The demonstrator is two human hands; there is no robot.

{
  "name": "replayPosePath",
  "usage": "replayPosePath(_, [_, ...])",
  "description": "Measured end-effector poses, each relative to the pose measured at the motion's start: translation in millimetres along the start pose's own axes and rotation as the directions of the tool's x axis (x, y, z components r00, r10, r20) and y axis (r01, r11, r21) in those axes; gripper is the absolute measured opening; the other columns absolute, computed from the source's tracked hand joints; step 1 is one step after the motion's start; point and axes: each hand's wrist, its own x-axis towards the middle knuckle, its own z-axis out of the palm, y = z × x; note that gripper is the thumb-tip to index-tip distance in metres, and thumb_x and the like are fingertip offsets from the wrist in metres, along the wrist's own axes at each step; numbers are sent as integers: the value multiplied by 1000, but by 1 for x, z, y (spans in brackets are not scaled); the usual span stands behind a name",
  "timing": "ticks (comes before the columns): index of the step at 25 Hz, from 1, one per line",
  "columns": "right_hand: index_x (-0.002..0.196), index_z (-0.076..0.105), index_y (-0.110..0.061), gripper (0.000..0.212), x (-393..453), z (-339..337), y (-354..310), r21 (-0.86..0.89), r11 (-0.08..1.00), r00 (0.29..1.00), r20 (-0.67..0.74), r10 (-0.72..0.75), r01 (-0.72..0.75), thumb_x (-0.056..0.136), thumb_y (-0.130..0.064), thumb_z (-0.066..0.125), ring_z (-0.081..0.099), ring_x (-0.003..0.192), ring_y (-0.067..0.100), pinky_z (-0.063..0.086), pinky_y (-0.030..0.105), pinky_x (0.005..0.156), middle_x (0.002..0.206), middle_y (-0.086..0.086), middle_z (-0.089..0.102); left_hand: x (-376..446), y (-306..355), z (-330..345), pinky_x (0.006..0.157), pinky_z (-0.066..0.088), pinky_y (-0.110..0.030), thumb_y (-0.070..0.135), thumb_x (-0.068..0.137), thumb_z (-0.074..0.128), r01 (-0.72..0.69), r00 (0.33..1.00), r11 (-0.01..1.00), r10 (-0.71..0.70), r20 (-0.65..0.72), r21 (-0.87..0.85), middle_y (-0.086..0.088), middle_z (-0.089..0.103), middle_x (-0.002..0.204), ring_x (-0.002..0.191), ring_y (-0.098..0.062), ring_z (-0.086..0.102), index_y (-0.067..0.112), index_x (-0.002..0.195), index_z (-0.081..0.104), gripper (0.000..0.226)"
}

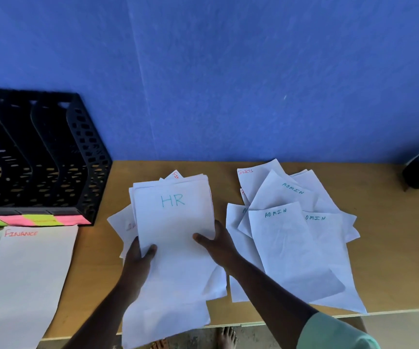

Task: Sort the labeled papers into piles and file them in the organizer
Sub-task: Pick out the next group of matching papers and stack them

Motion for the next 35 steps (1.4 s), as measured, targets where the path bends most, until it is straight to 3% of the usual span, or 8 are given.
replayPosePath(5, [104, 66, -29, 17, -14, -4, -18, 1, 990, 962, -236, -140, 144, 90, -31, 76, 70, 89, 2, 58, 20, 77, 97, -15, 73, -11, 34, 38, 85, 58, -29, 22, 92, 66, -136, 987, 991, 134, -86, -13, 7, 70, 114, 103, -10, 67, 29, 124, 57, 34])
replayPosePath(9, [100, 61, -52, 27, -39, -14, -42, 85, 925, 865, -396, -309, 369, 90, -33, 77, 69, 91, -3, 57, 14, 73, 93, -31, 70, -15, 67, 53, 75, 59, -25, 22, 86, 74, -231, 961, 973, 225, -162, -18, 10, 72, 104, 98, -16, 69, 32, 108, 62, 27])
replayPosePath(13, [115, 57, -57, 37, -54, -19, -57, 80, 847, 767, -477, -431, 525, 88, -40, 77, 69, 101, 0, 56, 11, 78, 107, -31, 70, -31, 90, 65, 75, 57, -15, 34, 84, 75, -411, 886, 912, 398, -239, -5, 20, 70, 110, 106, -6, 67, 41, 118, 61, 37])
replayPosePath(17, [118, 57, -44, 40, -47, -21, -35, 108, 897, 828, -445, -341, 428, 86, -37, 81, 69, 101, -3, 56, 11, 80, 104, -33, 70, -38, 82, 64, 84, 52, -10, 43, 88, 67, -463, 843, 879, 475, -252, 111, 26, 60, 122, 116, -2, 60, 46, 127, 45, 45])
replayPosePath(21, [98, 65, -35, 19, -36, -14, -12, 31, 969, 894, -393, -215, 247, 90, -24, 78, 72, 88, 5, 63, 32, 83, 84, -29, 69, -39, 65, 65, 77, 52, -10, 27, 97, 56, -407, 855, 893, 446, -264, 193, 26, 56, 116, 112, -6, 61, 55, 118, 36, 40])
replayPosePath(24, [102, 66, -54, 33, -38, -8, -18, 87, 940, 873, -405, -271, 331, 91, -25, 77, 69, 92, -8, 59, 12, 75, 93, -36, 71, -38, 63, 67, 76, 55, -14, 26, 97, 57, -443, 835, 881, 472, -281, 165, 39, 53, 115, 111, 5, 59, 59, 118, 35, 44])
replayPosePath(31, [109, 51, -62, 63, -35, -9, -4, 139, 950, 873, -450, -190, 279, 76, -23, 89, 67, 98, -5, 52, 6, 75, 102, -31, 68, -29, 37, 54, 84, 59, -34, 29, 92, 58, -456, 811, 863, 503, -297, 219, -1, 55, 117, 110, -18, 61, 35, 117, 30, 38])
replayPosePath(35, [114, 62, -33, 49, -19, -11, 2, 115, 979, 923, -367, -114, 166, 74, -28, 91, 70, 96, 6, 59, 25, 85, 102, -15, 72, -17, 38, 53, 78, 54, -12, 44, 87, 63, -391, 876, 889, 439, -199, 236, 19, 57, 116, 108, 4, 59, 40, 122, 36, 45])
